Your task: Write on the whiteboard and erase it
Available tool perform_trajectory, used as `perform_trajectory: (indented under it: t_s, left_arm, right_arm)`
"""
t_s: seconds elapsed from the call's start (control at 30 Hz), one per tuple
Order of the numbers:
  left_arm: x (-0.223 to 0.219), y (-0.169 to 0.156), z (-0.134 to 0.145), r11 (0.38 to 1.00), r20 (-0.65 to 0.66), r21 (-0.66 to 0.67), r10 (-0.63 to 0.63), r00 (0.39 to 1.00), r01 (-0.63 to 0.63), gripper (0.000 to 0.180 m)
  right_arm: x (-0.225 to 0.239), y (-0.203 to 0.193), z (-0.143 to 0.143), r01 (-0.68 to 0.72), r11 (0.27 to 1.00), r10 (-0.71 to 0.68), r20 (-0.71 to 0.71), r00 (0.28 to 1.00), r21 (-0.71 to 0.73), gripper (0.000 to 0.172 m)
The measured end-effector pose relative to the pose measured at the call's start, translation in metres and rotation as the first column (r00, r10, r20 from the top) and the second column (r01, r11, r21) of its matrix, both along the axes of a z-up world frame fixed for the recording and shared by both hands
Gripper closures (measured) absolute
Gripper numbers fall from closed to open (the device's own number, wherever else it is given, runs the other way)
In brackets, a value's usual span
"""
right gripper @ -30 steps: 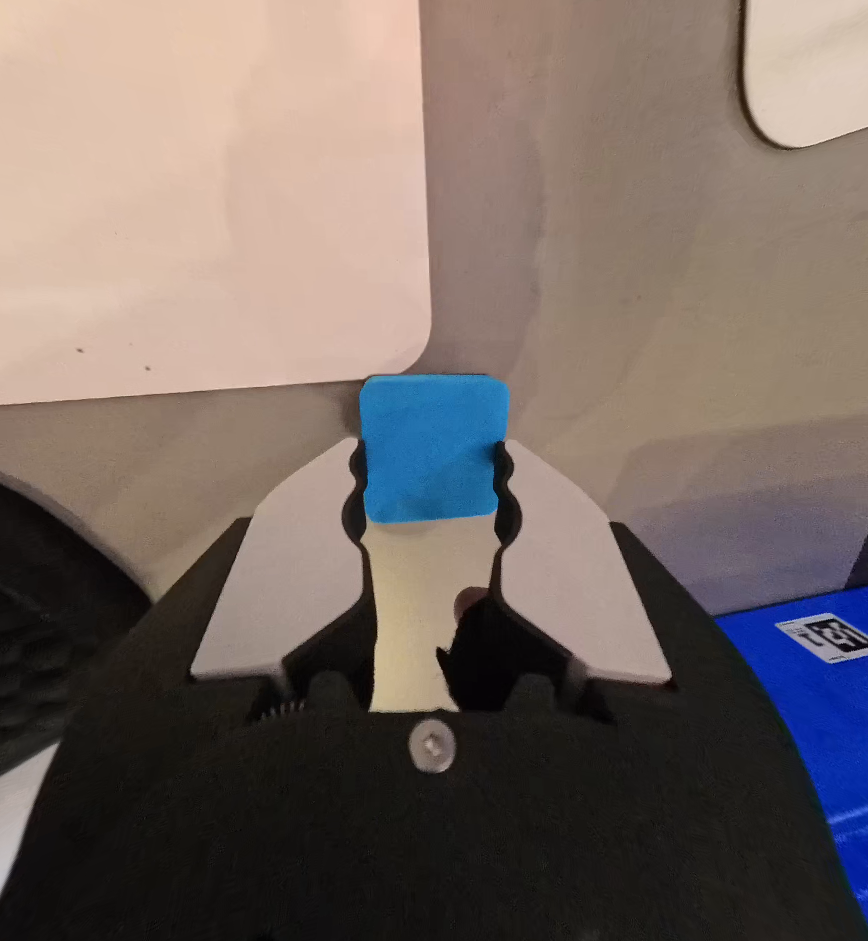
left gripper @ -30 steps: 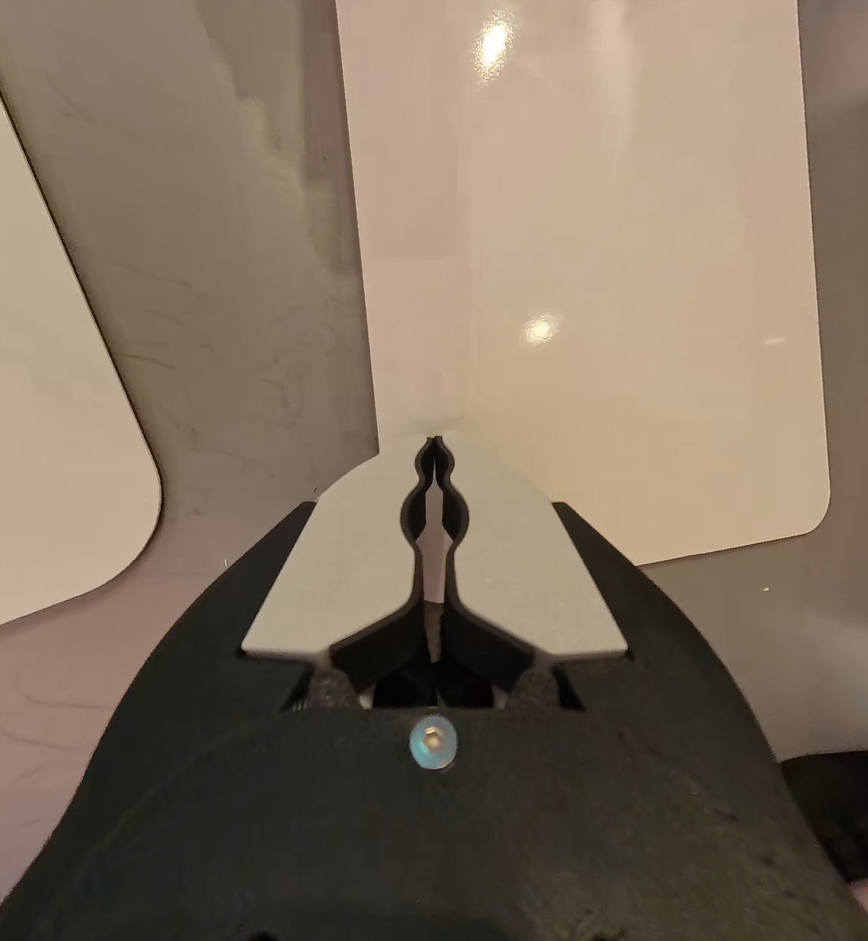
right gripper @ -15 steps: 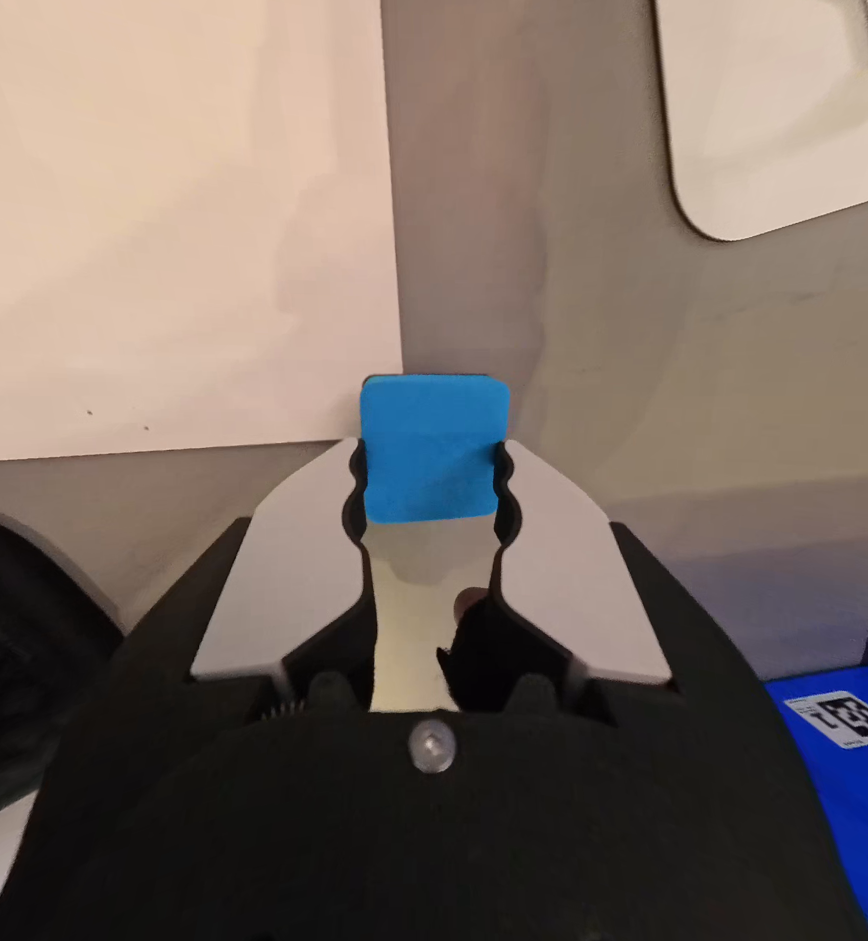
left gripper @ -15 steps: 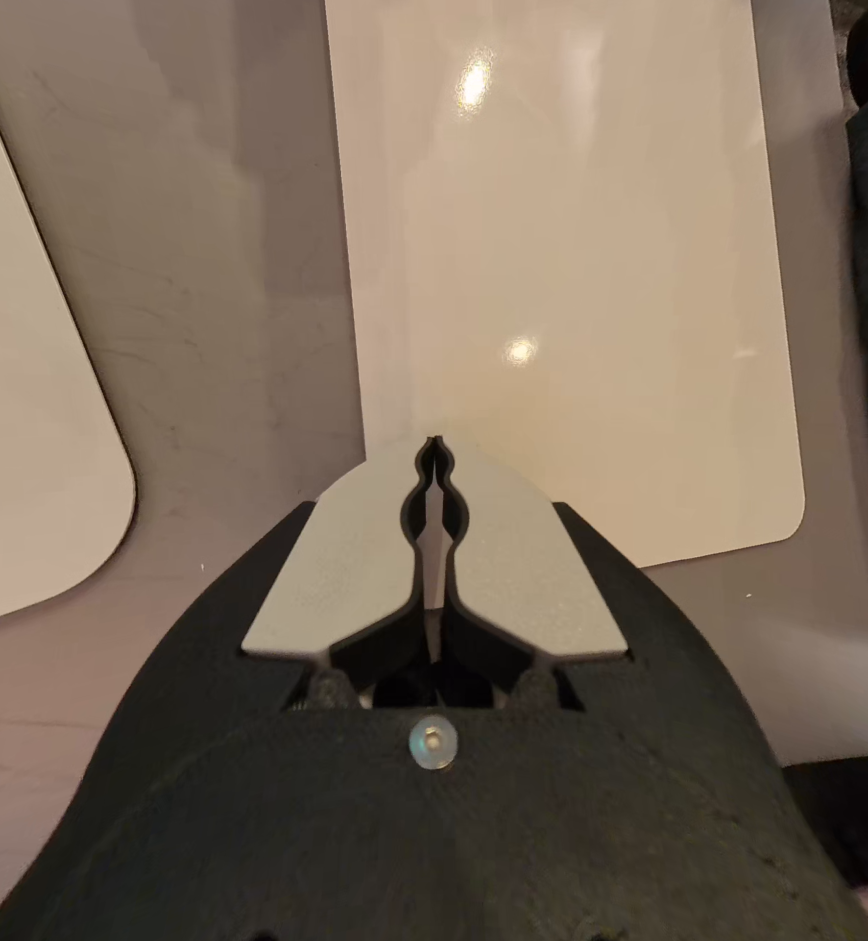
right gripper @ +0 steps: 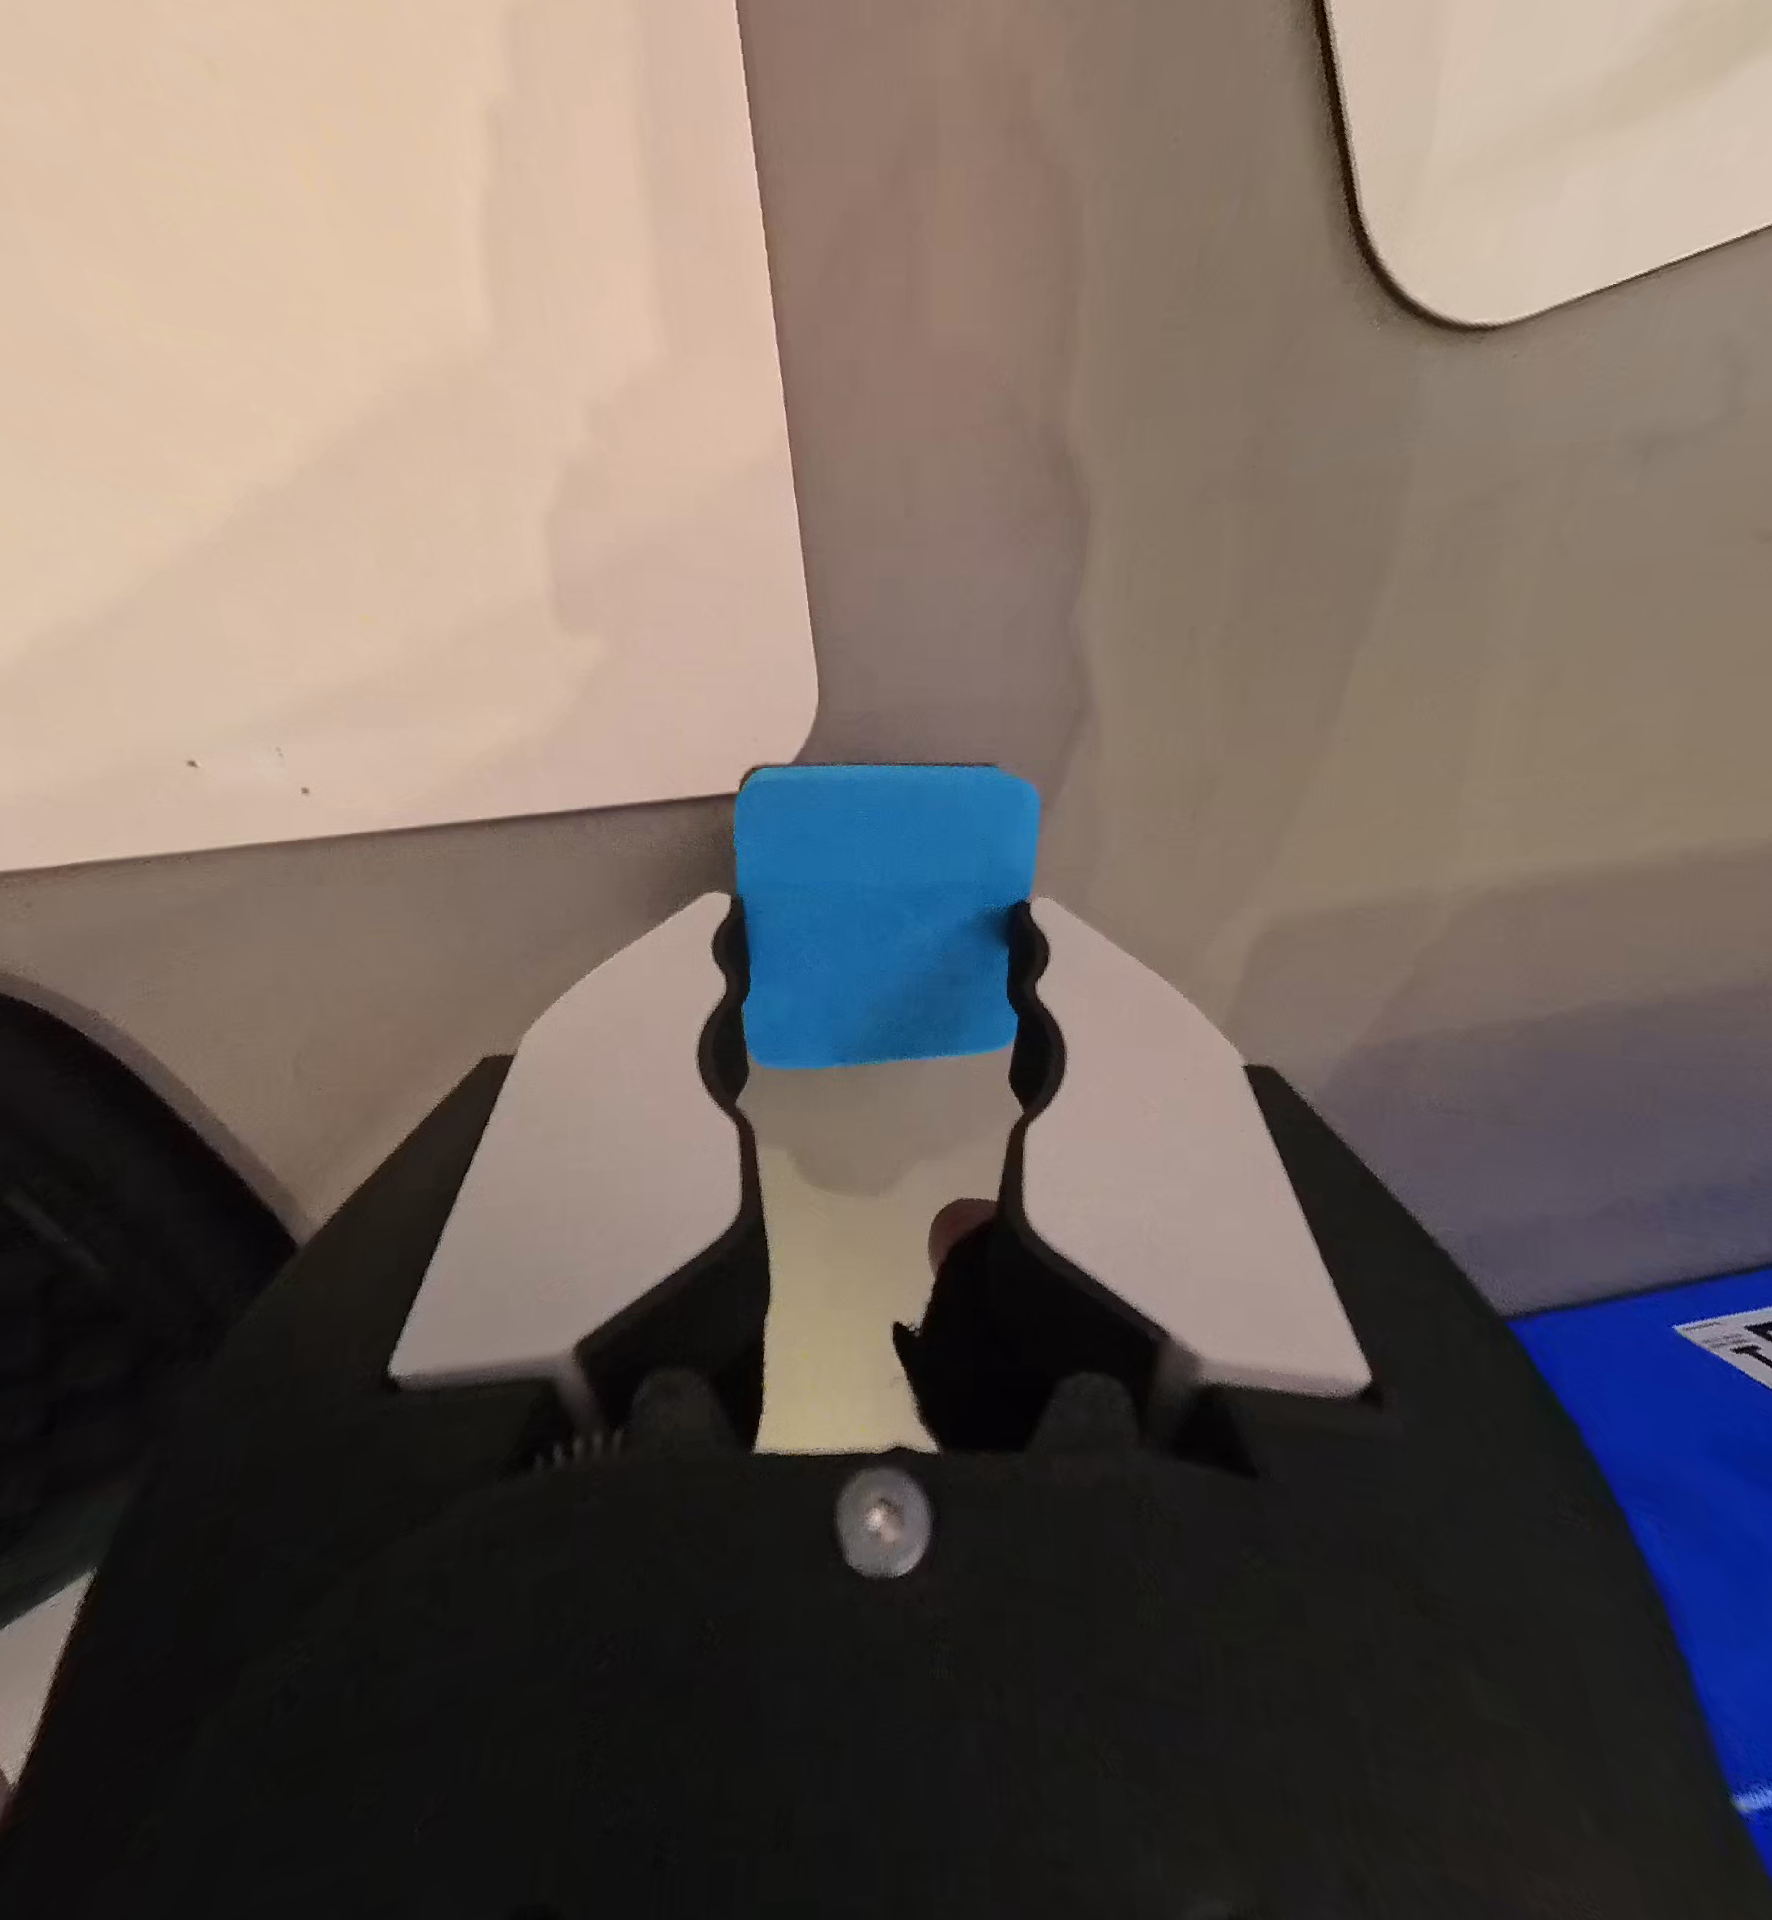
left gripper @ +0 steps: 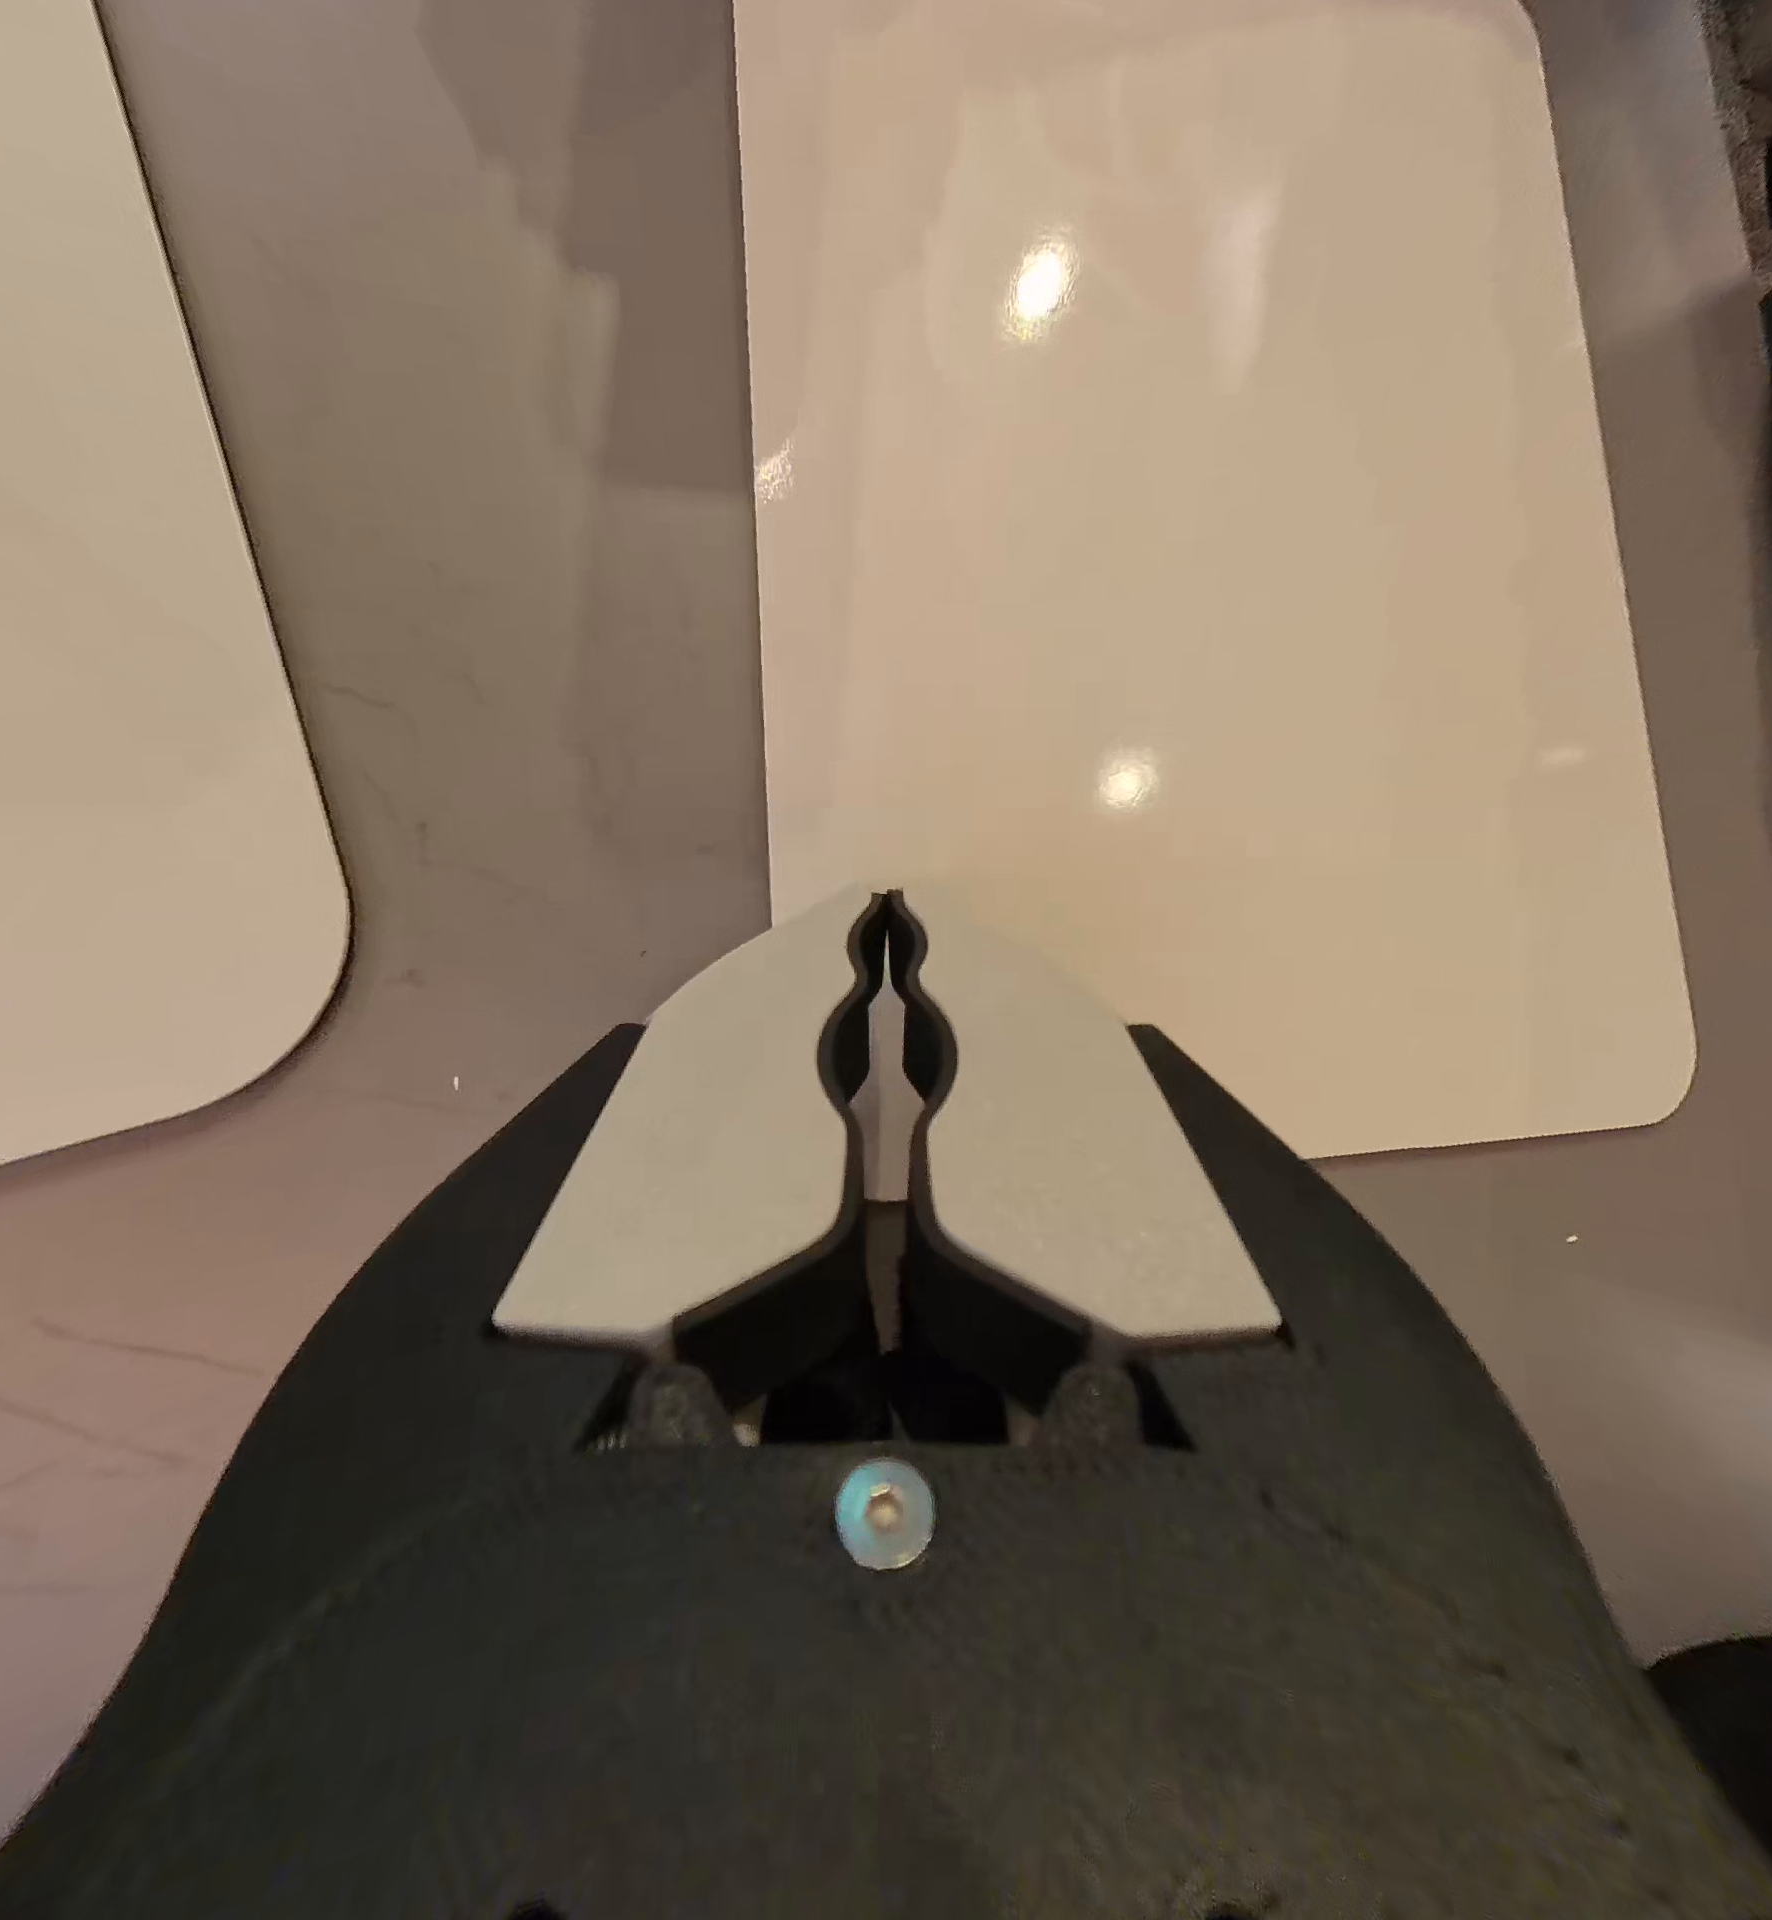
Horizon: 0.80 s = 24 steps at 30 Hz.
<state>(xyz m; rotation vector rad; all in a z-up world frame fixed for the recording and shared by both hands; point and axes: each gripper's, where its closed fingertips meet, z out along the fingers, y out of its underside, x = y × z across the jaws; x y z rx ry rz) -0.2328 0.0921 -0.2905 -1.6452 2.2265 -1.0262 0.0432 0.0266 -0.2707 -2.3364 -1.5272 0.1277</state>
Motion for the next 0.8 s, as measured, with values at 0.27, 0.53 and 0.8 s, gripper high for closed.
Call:
perform_trajectory:
  t_s: [0.27, 0.53, 0.8]
  left_arm:
    - [0.002, 0.002, 0.004, 1.000, 0.014, 0.018, -0.009, 1.000, 0.009, 0.180]
    - [0.002, 0.004, 0.007, 1.000, 0.024, 0.013, -0.008, 1.000, 0.008, 0.178]
    - [0.003, 0.003, 0.010, 1.000, 0.033, 0.010, -0.011, 0.999, 0.010, 0.176]
  right_arm:
    - [0.005, -0.003, -0.001, 0.011, 1.000, -0.011, 0.018, 1.000, -0.017, 0.122]
    - [0.008, -0.012, -0.006, 0.022, 0.997, -0.020, 0.023, 1.000, -0.073, 0.122]
    - [0.014, -0.018, -0.017, 0.042, 0.990, -0.034, 0.063, 0.997, -0.135, 0.122]
